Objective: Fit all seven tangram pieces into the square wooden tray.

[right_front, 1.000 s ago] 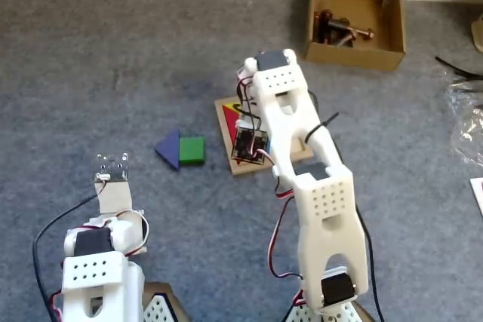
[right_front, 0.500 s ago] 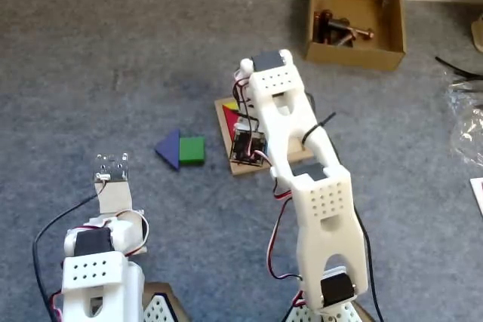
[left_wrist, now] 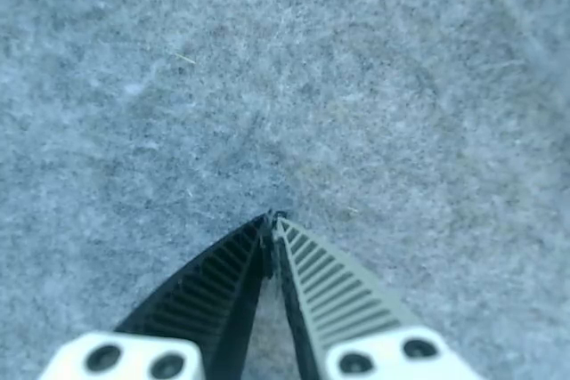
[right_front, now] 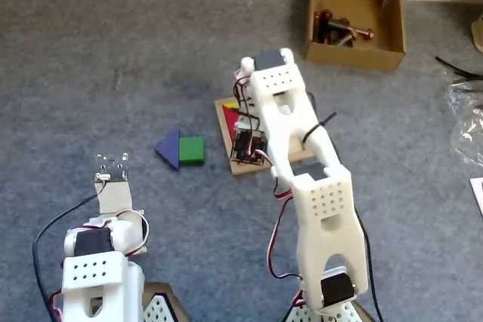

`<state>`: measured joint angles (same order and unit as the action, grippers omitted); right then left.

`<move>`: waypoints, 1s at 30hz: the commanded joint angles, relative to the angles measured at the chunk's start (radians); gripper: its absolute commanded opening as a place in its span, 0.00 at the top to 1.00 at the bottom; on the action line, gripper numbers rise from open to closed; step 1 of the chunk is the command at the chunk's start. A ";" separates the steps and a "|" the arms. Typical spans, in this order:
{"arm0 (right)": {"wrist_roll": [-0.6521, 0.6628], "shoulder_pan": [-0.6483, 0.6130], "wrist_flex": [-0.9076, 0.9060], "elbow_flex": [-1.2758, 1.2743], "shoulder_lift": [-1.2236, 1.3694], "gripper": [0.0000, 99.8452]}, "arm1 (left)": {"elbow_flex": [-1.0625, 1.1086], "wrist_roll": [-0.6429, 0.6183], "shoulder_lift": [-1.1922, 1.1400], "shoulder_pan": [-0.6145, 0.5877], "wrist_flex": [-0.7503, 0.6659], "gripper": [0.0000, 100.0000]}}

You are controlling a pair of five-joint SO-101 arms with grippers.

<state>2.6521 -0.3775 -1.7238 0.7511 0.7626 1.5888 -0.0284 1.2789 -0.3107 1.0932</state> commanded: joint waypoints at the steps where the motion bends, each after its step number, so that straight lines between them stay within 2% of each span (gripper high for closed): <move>1: -0.069 0.036 -0.015 0.119 -0.041 0.85 | -0.001 -0.008 0.004 -0.022 0.014 1.00; 4: -0.264 0.058 -0.027 0.173 -0.042 0.85 | -0.001 -0.008 0.004 -0.022 0.014 1.00; 9: -0.779 0.076 -0.031 0.295 -0.039 0.85 | -0.001 -0.008 0.004 -0.022 0.014 1.00; 18: -1.333 0.101 -0.036 0.338 -0.033 0.86 | -0.001 -0.008 0.004 -0.022 0.014 1.00; 25: -2.004 0.097 -0.038 0.203 -0.041 0.86 | -0.001 -0.008 0.004 -0.022 0.014 1.00; 27: -2.084 0.081 -0.038 0.134 -0.041 0.86 | -0.001 -0.008 0.004 -0.022 0.014 1.00; 30: -2.085 0.059 -0.038 0.053 -0.041 0.86 | -0.001 -0.008 0.004 -0.022 0.014 1.00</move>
<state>0.6130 -0.2931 -1.7438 0.8385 0.7626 1.5888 -0.0284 1.2789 -0.3107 1.0932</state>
